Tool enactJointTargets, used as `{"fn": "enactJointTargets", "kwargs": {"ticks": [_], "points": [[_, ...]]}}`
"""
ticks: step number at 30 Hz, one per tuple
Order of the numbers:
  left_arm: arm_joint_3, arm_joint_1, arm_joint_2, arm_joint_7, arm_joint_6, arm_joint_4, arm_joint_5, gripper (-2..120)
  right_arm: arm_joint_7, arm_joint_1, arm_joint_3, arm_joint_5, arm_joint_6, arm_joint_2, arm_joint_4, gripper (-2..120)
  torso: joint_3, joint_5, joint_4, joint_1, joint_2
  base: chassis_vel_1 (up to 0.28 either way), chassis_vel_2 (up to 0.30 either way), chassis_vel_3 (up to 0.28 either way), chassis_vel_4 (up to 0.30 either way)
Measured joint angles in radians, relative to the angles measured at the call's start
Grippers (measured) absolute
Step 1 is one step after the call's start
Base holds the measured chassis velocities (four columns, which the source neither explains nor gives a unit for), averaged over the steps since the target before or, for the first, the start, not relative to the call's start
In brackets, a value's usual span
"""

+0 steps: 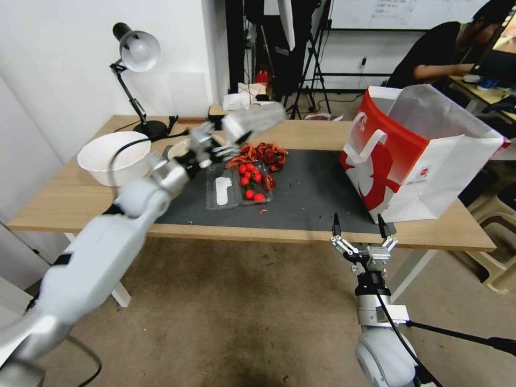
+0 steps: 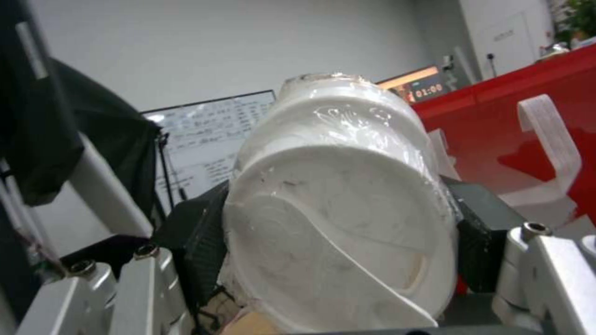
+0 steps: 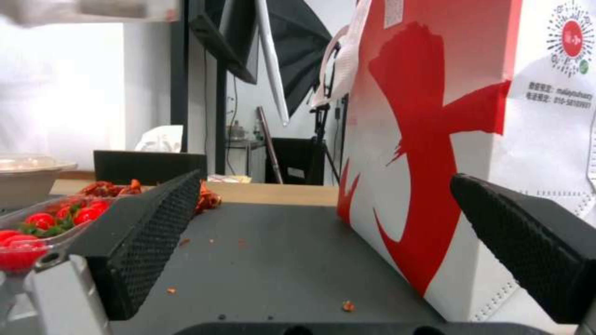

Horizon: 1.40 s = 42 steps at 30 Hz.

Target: Pick up the trash from the table and place it into the takeout bag.

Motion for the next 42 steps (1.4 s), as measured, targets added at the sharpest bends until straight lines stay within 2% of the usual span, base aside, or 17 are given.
{"fn": "enactJointTargets", "kwargs": {"ticks": [3,8,10,11,13,14,17,18,20,21,24,25,28,32,35,40,42], "points": [[0.088,-0.094,-0.024,-0.003,-0.001,0.054,-0.019,69,0.002,-0.001,0.001,-0.004,0.000,0.004,0.000,100,0.000,0.0000,-0.0002,0.000,0.000,0.000,0.000,0.000,0.000],[0.133,-0.157,-0.044,-0.002,-0.001,0.092,-0.026,69,0.002,-0.002,0.003,-0.006,-0.001,0.005,0.000,100,0.000,-0.0001,0.0003,0.000,0.000,0.000,0.000,0.000,0.000],[0.192,-0.255,-0.095,-0.002,-0.002,0.149,-0.035,69,0.003,-0.001,0.006,-0.007,-0.003,0.009,0.000,100,0.000,0.0006,0.0005,0.000,0.000,0.000,0.000,0.000,0.000],[0.192,-0.255,-0.095,-0.002,-0.002,0.149,-0.035,69,0.003,-0.001,0.006,-0.007,-0.003,0.009,0.000,100,0.000,0.0006,0.0005,0.000,0.000,0.000,0.000,0.000,0.000],[0.264,-0.361,-0.174,-0.003,-0.002,0.220,-0.047,69,0.004,0.000,0.010,-0.007,-0.007,0.010,-0.002,100,0.000,0.0004,-0.0001,0.000,0.000,0.000,0.000,0.000,0.000],[0.264,-0.361,-0.174,-0.003,-0.002,0.220,-0.047,69,0.004,0.000,0.010,-0.007,-0.007,0.010,-0.002,100,0.000,0.0004,-0.0001,0.000,0.000,0.000,0.000,0.000,0.000],[0.437,-0.512,-0.301,-0.021,-0.002,0.321,-0.083,69,0.006,0.007,0.012,-0.010,-0.015,0.016,-0.003,100,0.000,0.0003,0.0001,0.000,0.000,0.000,0.000,0.000,0.000],[0.437,-0.512,-0.301,-0.021,-0.002,0.321,-0.083,69,0.006,0.007,0.012,-0.010,-0.015,0.016,-0.003,100,0.000,0.0003,0.0001,0.000,0.000,0.000,0.000,0.000,0.000],[0.524,-0.587,-0.359,-0.036,-0.001,0.367,-0.114,69,0.007,0.009,0.013,-0.011,-0.018,0.022,-0.003,100,0.000,0.0002,0.0004,0.000,0.000,0.000,0.000,0.000,0.000],[0.524,-0.587,-0.359,-0.036,-0.001,0.367,-0.114,69,0.007,0.009,0.013,-0.011,-0.018,0.022,-0.003,100,0.000,0.0002,0.0004,0.000,0.000,0.000,0.000,0.000,0.000],[0.602,-0.671,-0.434,-0.050,-0.001,0.425,-0.149,69,0.008,0.010,0.013,-0.013,-0.018,0.029,-0.008,100,0.000,0.0003,0.0003,0.000,0.000,0.000,0.000,0.000,0.000],[0.602,-0.671,-0.434,-0.050,-0.001,0.425,-0.149,69,0.008,0.010,0.013,-0.013,-0.018,0.029,-0.008,100,0.000,0.0003,0.0003,0.000,0.000,0.000,0.000,0.000,0.000],[0.670,-0.739,-0.511,-0.059,-0.001,0.483,-0.193,69,0.009,0.010,0.015,-0.013,-0.016,0.035,-0.008,100,0.000,0.0002,0.0001,0.000,0.000,0.000,0.000,0.000,0.000],[0.719,-0.769,-0.555,-0.063,-0.014,0.541,-0.209,69,0.009,0.009,0.017,-0.014,-0.014,0.039,-0.008,100,0.000,0.0001,0.0003,0.000,0.000,0.000,0.000,0.000,0.000],[0.744,-0.777,-0.589,-0.076,-0.028,0.582,-0.219,69,0.010,0.007,0.019,-0.016,-0.011,0.041,-0.007,100,0.000,0.0002,0.0003,0.000,0.000,0.000,0.000,0.000,0.000],[0.756,-0.773,-0.614,-0.101,-0.037,0.601,-0.220,69,0.011,0.005,0.021,-0.018,-0.009,0.043,-0.006,100,0.000,0.0001,0.0001,0.000,0.000,0.000,0.000,0.000,0.000],[0.759,-0.765,-0.622,-0.120,-0.039,0.608,-0.213,77,0.012,0.002,0.023,-0.018,-0.008,0.043,-0.004,100,0.000,0.0001,0.0001,0.000,0.000,0.000,0.000,0.000,0.000]]}}
